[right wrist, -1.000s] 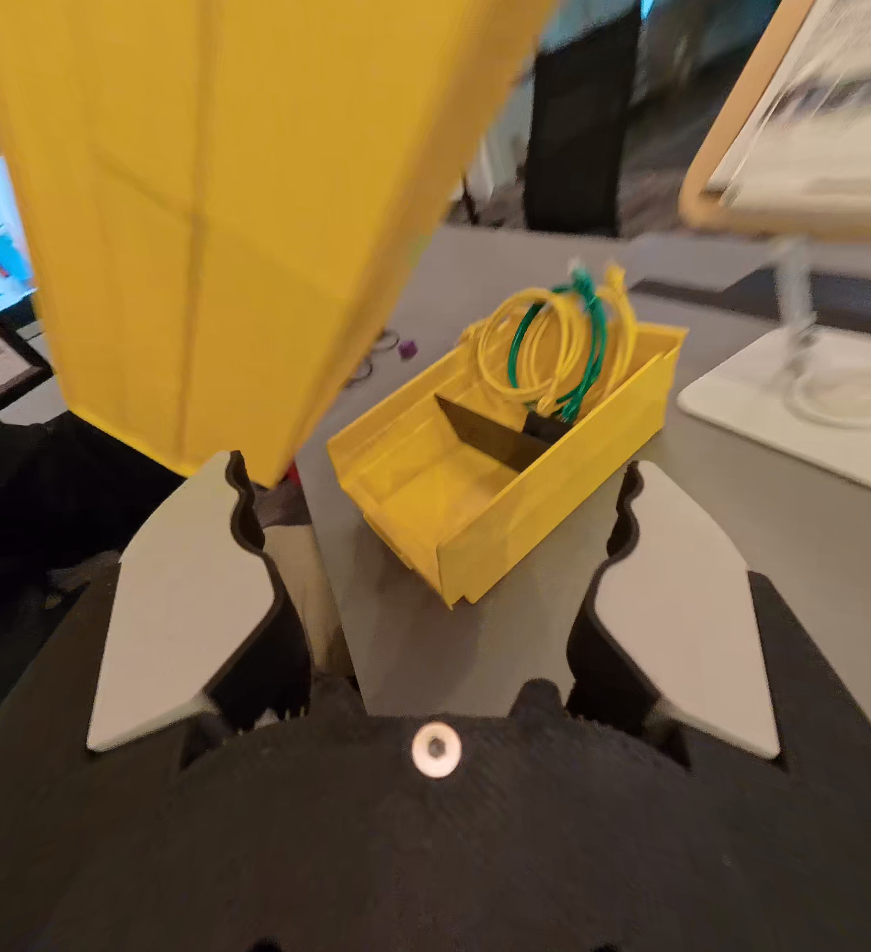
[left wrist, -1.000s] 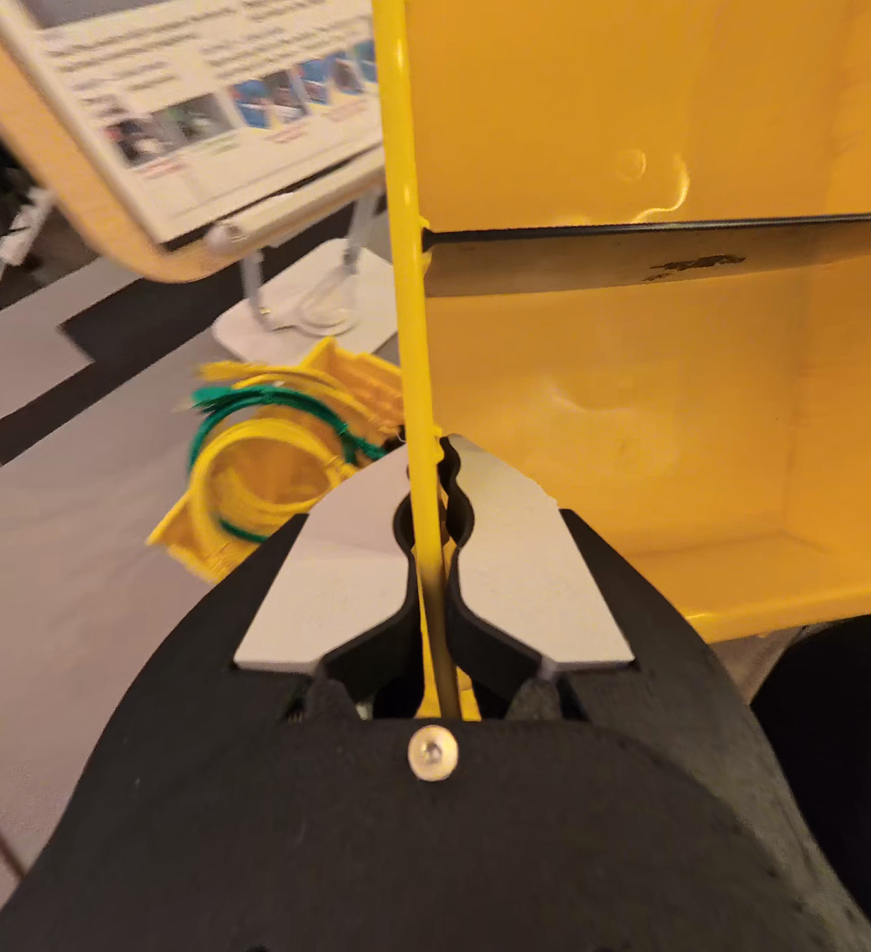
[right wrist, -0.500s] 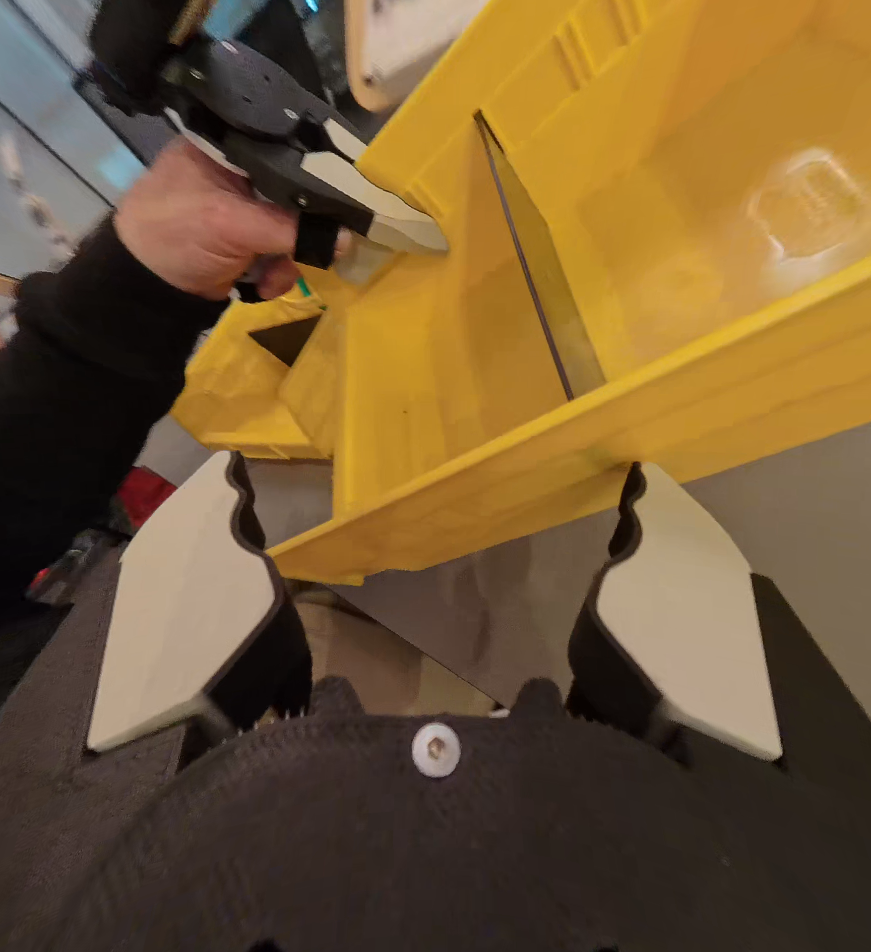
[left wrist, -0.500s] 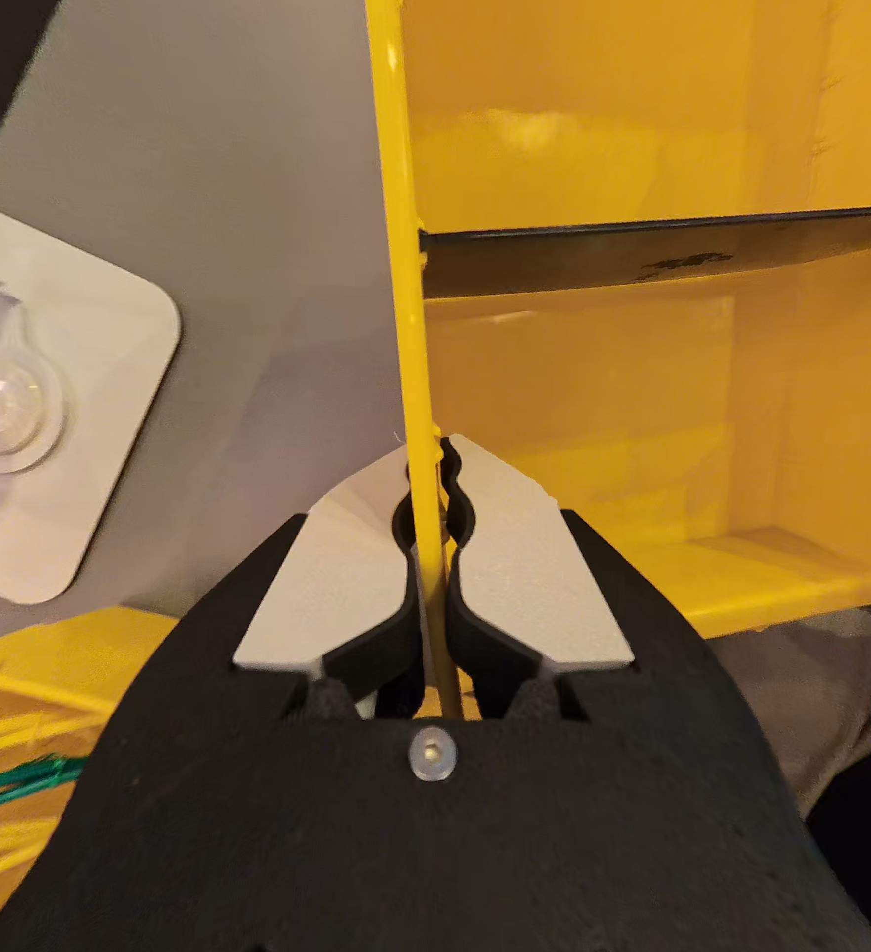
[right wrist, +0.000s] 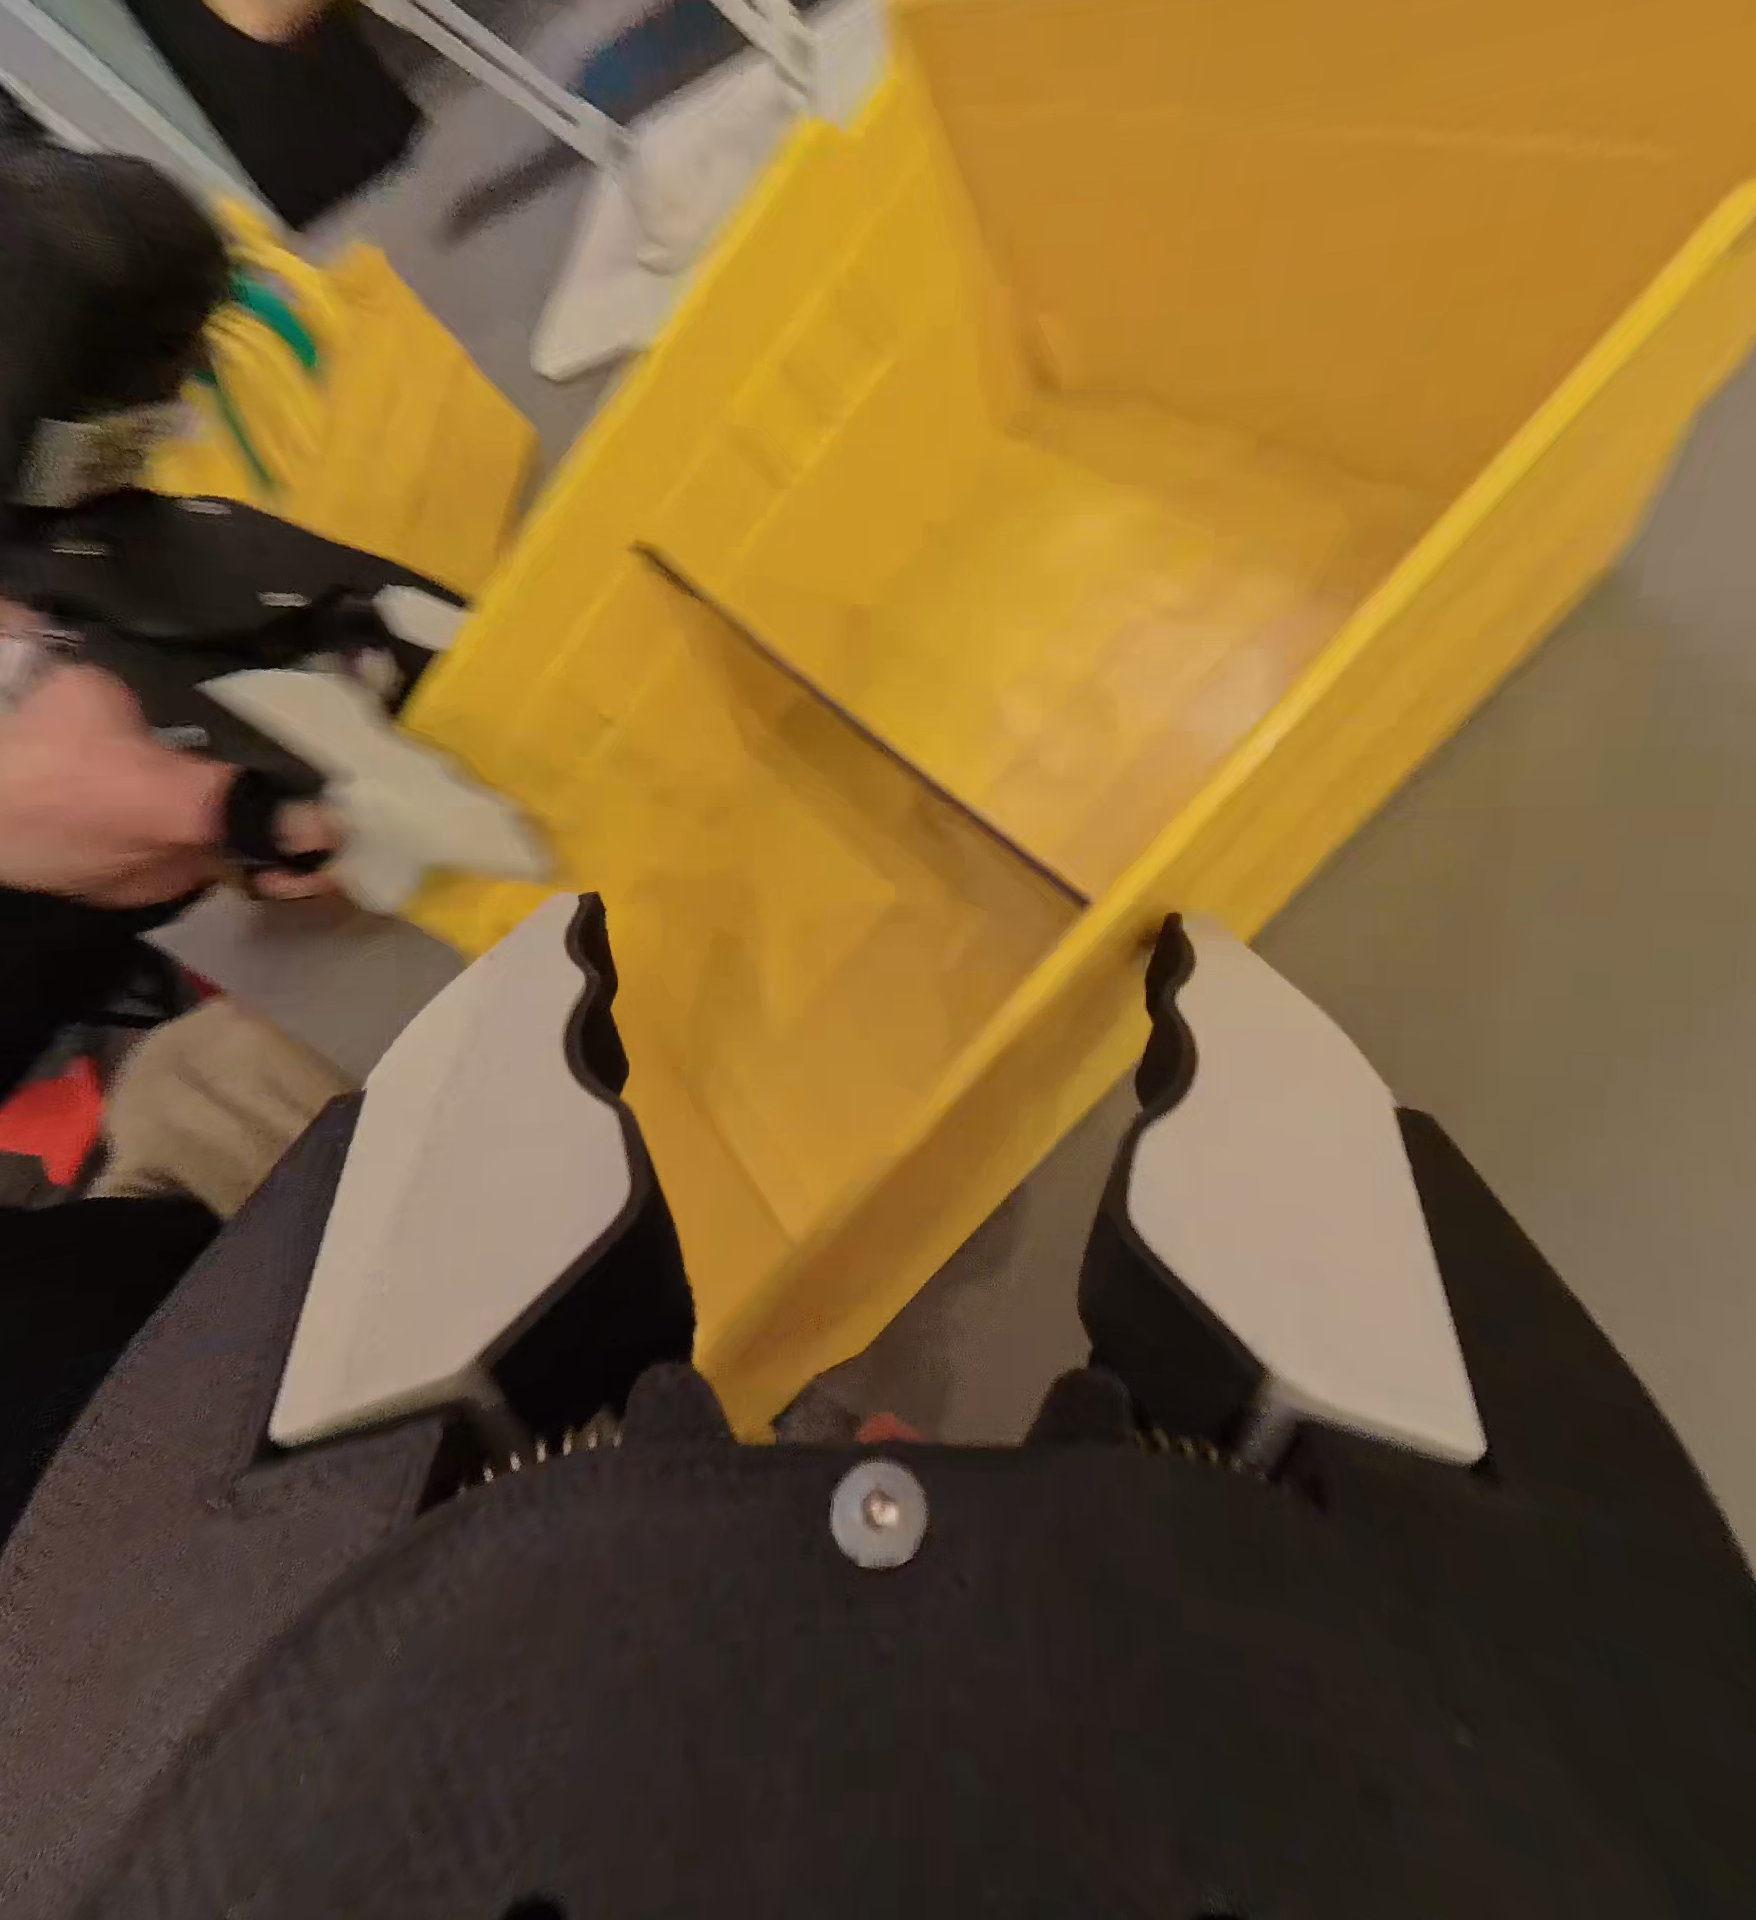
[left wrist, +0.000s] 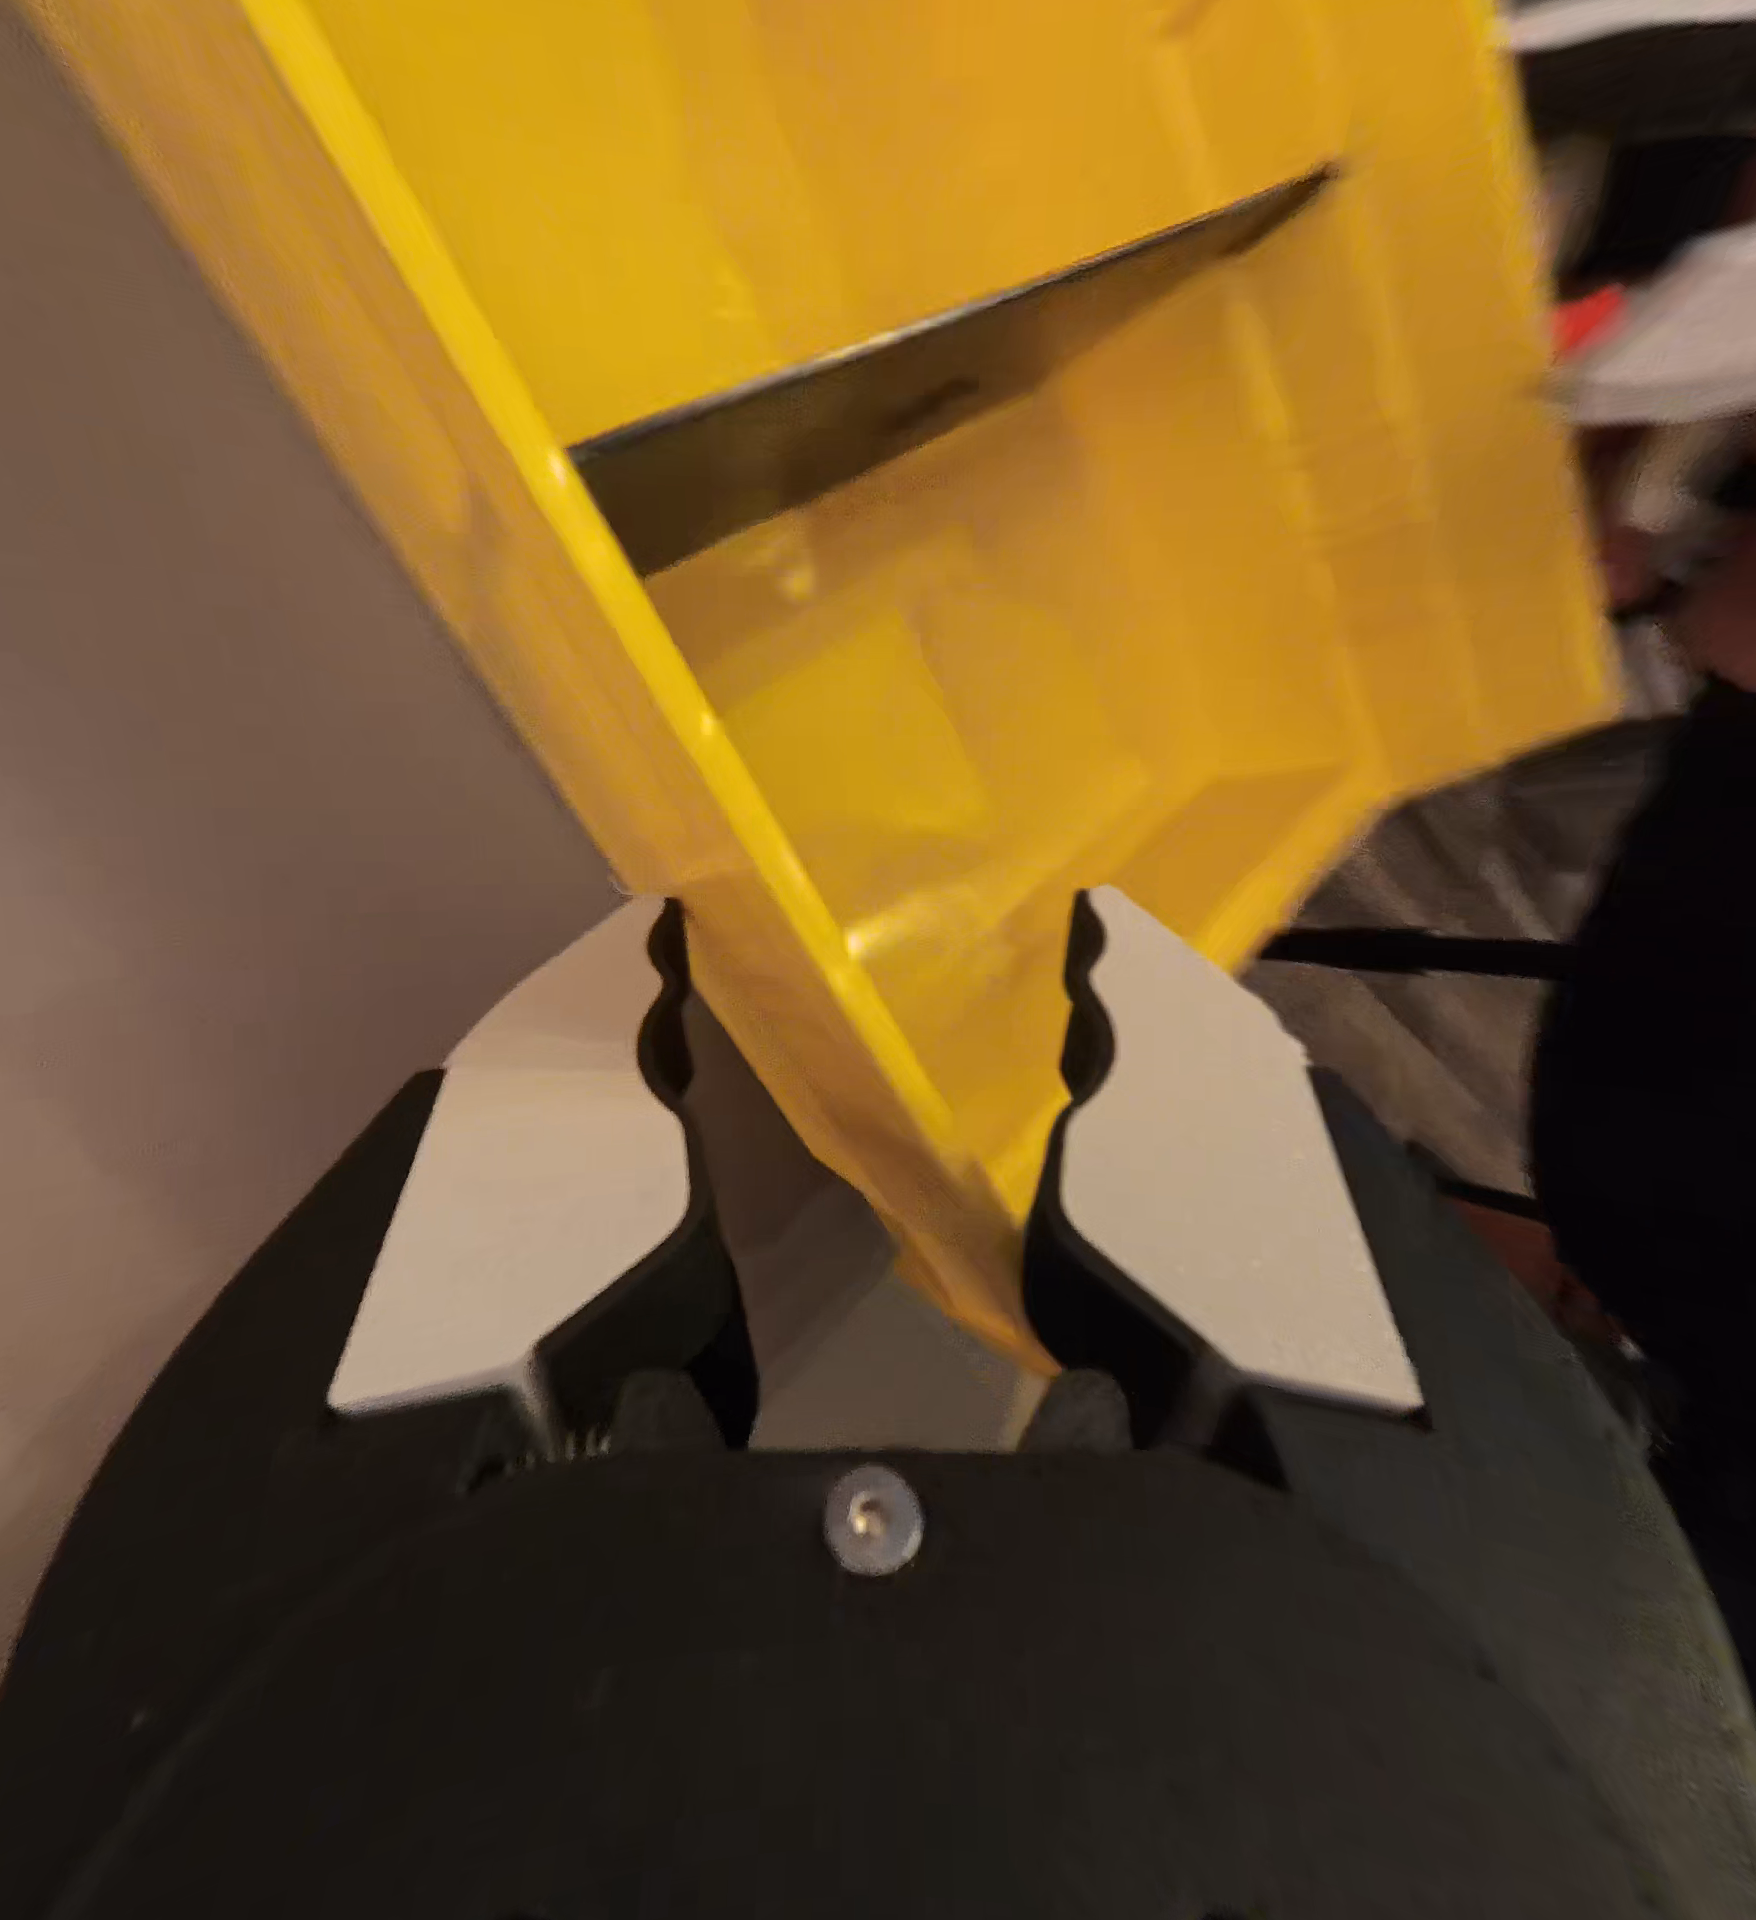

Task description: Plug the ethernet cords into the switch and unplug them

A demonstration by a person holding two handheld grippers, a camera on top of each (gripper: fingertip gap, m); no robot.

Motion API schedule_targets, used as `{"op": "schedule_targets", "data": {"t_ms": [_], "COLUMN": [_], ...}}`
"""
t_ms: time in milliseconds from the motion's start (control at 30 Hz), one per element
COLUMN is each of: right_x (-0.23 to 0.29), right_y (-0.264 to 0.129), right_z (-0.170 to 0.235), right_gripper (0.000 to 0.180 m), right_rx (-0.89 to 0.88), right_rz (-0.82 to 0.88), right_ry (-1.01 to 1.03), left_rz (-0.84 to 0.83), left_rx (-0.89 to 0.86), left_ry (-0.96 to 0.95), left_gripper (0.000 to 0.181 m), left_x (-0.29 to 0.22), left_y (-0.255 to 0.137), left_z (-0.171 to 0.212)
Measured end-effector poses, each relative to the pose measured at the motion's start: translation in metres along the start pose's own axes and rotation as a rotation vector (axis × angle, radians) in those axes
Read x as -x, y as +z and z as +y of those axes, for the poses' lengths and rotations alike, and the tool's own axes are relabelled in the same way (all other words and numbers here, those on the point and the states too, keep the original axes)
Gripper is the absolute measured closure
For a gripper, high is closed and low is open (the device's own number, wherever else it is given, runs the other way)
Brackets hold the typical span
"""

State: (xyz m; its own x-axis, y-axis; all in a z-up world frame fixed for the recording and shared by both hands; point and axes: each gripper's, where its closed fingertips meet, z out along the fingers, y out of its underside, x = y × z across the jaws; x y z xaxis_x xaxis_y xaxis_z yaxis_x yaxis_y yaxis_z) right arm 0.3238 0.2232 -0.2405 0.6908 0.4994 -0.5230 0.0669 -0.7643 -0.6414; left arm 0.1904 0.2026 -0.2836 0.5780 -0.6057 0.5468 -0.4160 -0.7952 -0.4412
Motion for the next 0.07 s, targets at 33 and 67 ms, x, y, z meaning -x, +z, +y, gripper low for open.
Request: {"op": "schedule_targets", "data": {"t_ms": [33,67], "right_x": [-0.0136,-0.0225], "right_y": [0.0011,0.0016], "right_z": [0.001,-0.0002], "right_gripper": [0.083,0.084], "right_rx": [0.029,0.041], "right_rz": [0.048,0.083], "right_ry": [-0.006,-0.017], "left_rz": [0.041,0.048], "left_rx": [0.01,0.024], "left_ry": [0.022,0.051], "left_gripper": [0.104,0.105], "left_x": [-0.0134,-0.0208], "left_y": [0.0026,0.003], "left_z": [0.0002,0.0022]}}
